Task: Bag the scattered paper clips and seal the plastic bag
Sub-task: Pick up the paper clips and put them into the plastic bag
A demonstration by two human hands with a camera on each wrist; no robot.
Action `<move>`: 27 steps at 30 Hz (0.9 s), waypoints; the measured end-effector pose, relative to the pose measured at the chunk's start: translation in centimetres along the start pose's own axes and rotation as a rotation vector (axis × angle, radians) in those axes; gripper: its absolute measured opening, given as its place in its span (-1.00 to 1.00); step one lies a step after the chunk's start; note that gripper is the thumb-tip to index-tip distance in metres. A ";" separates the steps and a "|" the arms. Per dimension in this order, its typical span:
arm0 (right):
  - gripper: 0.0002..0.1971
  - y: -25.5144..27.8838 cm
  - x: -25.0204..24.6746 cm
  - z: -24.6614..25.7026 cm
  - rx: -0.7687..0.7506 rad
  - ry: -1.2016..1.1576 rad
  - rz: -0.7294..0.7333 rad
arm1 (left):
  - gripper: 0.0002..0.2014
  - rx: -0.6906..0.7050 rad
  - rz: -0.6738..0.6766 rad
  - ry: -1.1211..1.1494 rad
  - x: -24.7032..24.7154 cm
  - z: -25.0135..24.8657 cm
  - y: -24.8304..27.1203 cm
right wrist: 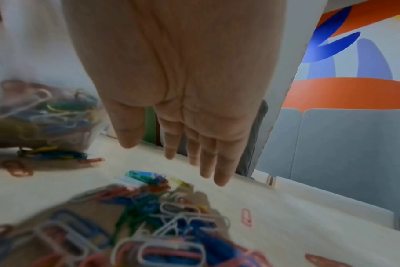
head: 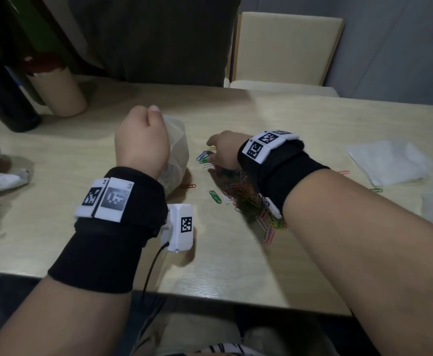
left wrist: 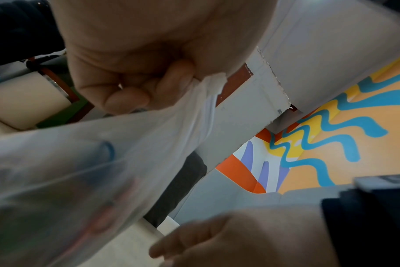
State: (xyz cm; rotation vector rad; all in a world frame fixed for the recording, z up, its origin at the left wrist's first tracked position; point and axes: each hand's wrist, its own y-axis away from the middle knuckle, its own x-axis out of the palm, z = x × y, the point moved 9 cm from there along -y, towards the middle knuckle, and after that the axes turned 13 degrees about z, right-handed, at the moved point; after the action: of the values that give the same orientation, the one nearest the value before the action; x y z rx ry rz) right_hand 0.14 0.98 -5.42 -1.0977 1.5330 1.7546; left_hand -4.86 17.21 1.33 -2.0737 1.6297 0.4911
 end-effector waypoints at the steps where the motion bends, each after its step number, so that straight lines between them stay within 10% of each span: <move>1: -0.51 -0.1 0.3 0.6 -0.002 -0.001 0.024 | -0.67 -0.004 0.009 -0.003 0.2 0.0 0.1; 27: -0.35 3.8 7.9 4.3 -0.183 0.294 0.218 | -0.69 -0.046 0.074 -0.031 0.5 -0.5 0.5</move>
State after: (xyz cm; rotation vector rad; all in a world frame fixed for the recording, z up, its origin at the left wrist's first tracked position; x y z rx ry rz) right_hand -7.99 3.60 -10.13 -1.3738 1.7476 1.9807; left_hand -5.22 16.44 1.41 -2.0345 1.6963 0.5886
